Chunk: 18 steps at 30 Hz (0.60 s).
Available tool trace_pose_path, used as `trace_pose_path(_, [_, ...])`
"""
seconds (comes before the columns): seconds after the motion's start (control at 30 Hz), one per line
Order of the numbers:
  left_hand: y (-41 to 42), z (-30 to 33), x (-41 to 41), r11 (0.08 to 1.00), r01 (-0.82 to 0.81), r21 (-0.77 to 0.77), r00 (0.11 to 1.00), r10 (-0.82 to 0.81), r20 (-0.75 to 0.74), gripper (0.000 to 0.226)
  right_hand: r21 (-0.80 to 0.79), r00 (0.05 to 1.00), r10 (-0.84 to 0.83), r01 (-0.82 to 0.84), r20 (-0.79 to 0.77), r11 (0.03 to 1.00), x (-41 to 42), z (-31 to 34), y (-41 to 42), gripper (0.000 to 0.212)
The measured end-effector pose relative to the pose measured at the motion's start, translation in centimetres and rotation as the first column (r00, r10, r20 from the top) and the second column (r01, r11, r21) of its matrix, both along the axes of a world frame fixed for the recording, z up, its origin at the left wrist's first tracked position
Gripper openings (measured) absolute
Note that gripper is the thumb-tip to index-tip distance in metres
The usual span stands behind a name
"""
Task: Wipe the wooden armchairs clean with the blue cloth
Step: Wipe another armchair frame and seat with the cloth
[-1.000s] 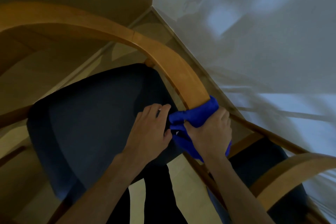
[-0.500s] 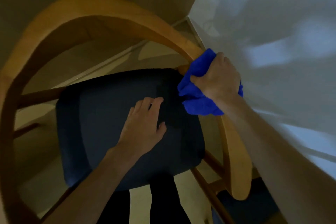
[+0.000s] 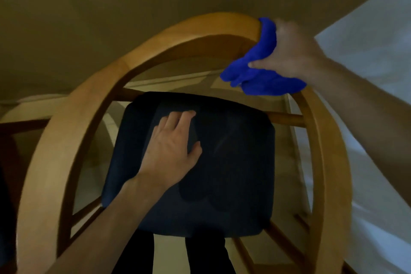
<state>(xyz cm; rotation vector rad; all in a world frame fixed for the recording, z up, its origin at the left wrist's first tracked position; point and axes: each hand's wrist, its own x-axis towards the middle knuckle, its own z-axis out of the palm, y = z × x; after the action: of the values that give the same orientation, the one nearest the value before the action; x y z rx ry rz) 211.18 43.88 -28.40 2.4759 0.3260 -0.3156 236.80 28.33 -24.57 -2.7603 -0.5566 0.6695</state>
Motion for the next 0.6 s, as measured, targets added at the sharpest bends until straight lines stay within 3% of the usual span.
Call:
trace_pose_path(0.07, [1.2, 0.8, -0.1, 0.999, -0.042, 0.002, 0.999, 0.042, 0.034, 0.064, -0.035, 0.994, 0.11, -0.109, 0.012, 0.993, 0.5, 1.0, 3.0, 0.079])
trace_pose_path(0.23, [4.4, 2.2, -1.3, 0.993, -0.115, 0.008, 0.989, 0.114, 0.095, 0.065, -0.186, 0.94, 0.34, -0.333, 0.006, 0.924, 0.5, 1.9, 8.3, 0.066])
trace_pose_path(0.6, [10.1, 2.4, -6.1, 0.964, -0.259, 0.057, 0.96, 0.251, 0.122, 0.057, -0.474, 0.7, 0.714, -0.633, -0.013, 0.612, -4.4, 0.8, 19.0, 0.041])
